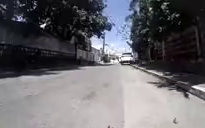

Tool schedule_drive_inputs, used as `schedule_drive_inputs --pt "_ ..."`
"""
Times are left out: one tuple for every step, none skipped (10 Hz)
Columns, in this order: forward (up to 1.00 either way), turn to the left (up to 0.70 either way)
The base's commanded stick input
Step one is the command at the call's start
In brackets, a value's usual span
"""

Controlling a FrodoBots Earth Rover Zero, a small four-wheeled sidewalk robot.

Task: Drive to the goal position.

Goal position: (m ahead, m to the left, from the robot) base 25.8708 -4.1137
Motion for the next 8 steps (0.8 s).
schedule_drive_inputs --pt "0.7 -0.35" --pt "0.7 -0.35" --pt "0.7 -0.35" --pt "0.7 -0.35" --pt "0.7 -0.23" --pt "0.7 0.0" --pt "0.7 0.0" --pt "0.7 0.0"
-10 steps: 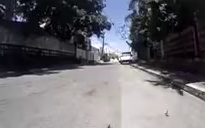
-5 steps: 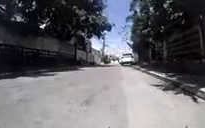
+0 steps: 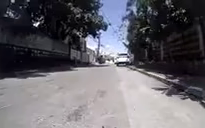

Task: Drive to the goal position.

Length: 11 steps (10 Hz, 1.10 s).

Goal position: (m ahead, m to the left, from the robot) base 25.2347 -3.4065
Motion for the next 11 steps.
schedule_drive_inputs --pt "0.7 0.0" --pt "0.7 0.0" --pt "0.7 0.0" --pt "0.7 0.0" --pt "0.7 0.0" --pt "0.7 0.0" --pt "0.7 0.0" --pt "0.7 0.0" --pt "0.7 0.0" --pt "0.7 0.0" --pt "0.7 0.0"
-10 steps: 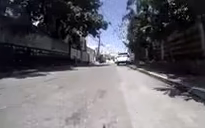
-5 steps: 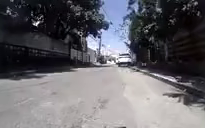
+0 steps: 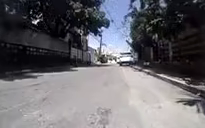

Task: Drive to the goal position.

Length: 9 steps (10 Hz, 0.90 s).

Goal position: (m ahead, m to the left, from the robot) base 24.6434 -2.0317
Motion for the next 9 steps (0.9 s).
schedule_drive_inputs --pt "0.7 0.0" --pt "0.7 -0.17" --pt "0.7 -0.28" --pt "0.7 -0.35" --pt "0.7 -0.18" --pt "0.7 -0.03" --pt "0.7 0.0" --pt "0.7 0.0" --pt "0.7 0.0"
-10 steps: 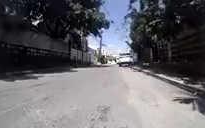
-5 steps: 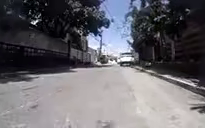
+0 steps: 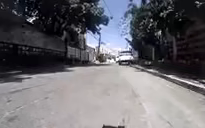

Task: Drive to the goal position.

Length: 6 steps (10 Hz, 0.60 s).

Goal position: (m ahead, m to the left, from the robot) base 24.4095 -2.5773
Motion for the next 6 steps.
schedule_drive_inputs --pt "0.7 0.0" --pt "0.7 0.0" --pt "0.7 0.0" --pt "0.7 0.0" --pt "0.7 0.0" --pt "0.7 0.0"
